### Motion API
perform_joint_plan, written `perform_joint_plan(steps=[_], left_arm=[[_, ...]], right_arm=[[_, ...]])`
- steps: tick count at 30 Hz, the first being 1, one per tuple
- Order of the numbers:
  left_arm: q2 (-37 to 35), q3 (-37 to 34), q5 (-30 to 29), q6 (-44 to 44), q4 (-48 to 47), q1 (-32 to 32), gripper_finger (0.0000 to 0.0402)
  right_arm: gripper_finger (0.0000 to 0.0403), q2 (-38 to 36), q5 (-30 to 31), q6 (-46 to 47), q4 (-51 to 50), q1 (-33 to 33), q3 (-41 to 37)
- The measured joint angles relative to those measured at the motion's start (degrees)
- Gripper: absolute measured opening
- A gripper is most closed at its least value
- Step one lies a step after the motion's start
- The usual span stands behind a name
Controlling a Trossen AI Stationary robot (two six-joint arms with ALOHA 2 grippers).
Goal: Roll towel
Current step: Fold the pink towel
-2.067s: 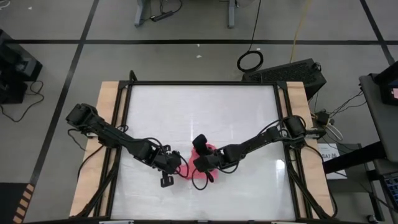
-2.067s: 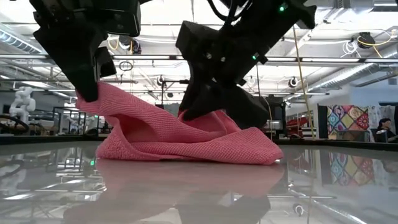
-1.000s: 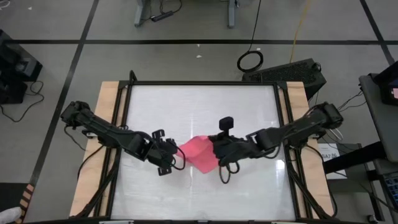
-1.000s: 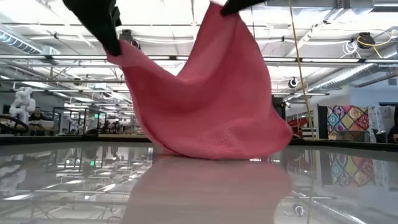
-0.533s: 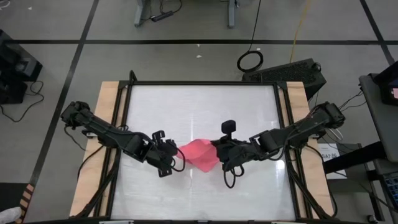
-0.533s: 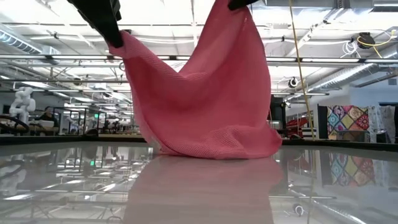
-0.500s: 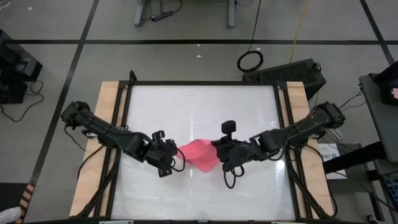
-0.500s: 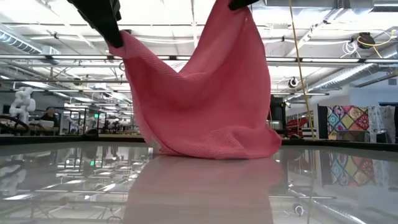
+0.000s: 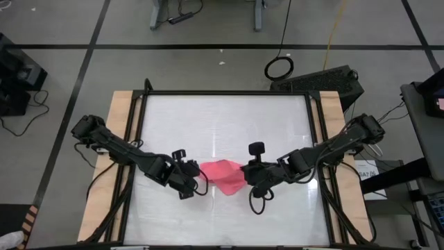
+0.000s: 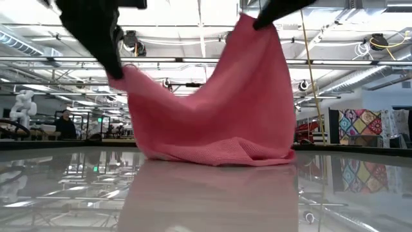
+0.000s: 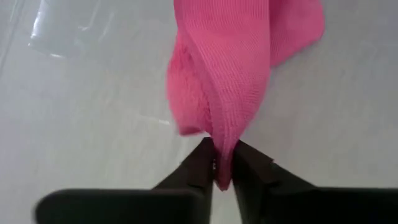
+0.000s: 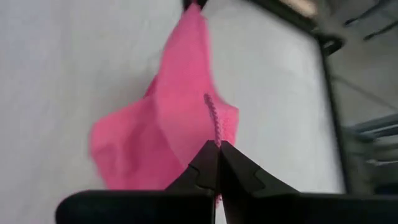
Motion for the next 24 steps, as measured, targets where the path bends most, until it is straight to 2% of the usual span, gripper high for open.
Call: perform_joint_plan(steps=[6,11,16,20,24], left_arm=[[1.0,-1.8,0.0,1.0,2.8,0.0,0.0141],[1.0,-3.7,0.0,2.9,8.0,0.5,0.0184],[2.6,-6.5,1.7,4.7,15.0,1.0,0.0191],[5.3,-8.0,2.3,3.5,14.9,2.6,0.0191],[8.0,-8.7,5.6,3.6,15.0,4.0,0.0191]], right_arm=[[0.0,0.0,-2.0,4.7,-0.1,0.5,-4.3],[0.0,0.0,-2.0,5.8,0.4,1.3,-4.9],[0.0,0.0,-1.8,5.3,1.0,1.6,-4.9],[0.0,0.0,-1.8,5.0,1.5,1.6,-4.9],[0.0,0.0,-1.8,4.8,1.8,1.6,-4.9]])
